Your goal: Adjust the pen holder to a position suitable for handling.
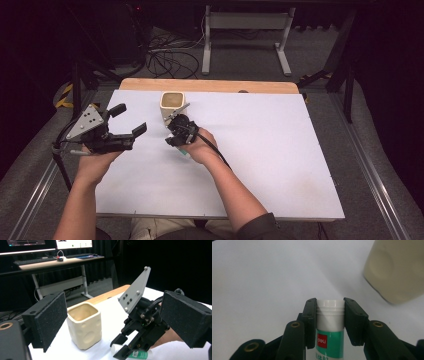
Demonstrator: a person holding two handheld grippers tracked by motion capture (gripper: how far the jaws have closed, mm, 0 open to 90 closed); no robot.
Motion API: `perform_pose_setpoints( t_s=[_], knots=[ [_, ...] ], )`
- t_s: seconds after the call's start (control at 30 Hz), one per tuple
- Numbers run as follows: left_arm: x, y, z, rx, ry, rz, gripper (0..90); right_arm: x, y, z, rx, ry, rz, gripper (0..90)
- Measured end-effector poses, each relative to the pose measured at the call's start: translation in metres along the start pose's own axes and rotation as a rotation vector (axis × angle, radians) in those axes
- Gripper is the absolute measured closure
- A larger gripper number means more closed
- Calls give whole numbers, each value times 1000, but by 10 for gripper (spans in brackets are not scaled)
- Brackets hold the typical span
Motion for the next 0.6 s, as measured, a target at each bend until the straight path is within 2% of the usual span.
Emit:
perform_pose_setpoints(
  t_s=[0.3, 0.6],
  knots=[
    [0, -2, -1, 6, 0, 1, 84, -3, 18, 5, -91, -10, -5, 654],
    [-1, -3, -2, 7, 4, -1, 84, -5, 28, 6, -139, -13, -13, 654]
  ],
)
Point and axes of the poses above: each handheld gripper's, and its own axes: y roughly backward along the jaws, z roughly out of its top, x roughly to its left, the point moved 8 cm from there along -y, roughly forward along the jaws, and after that the axes turned 15 degrees about x, right-handed, at the moved point
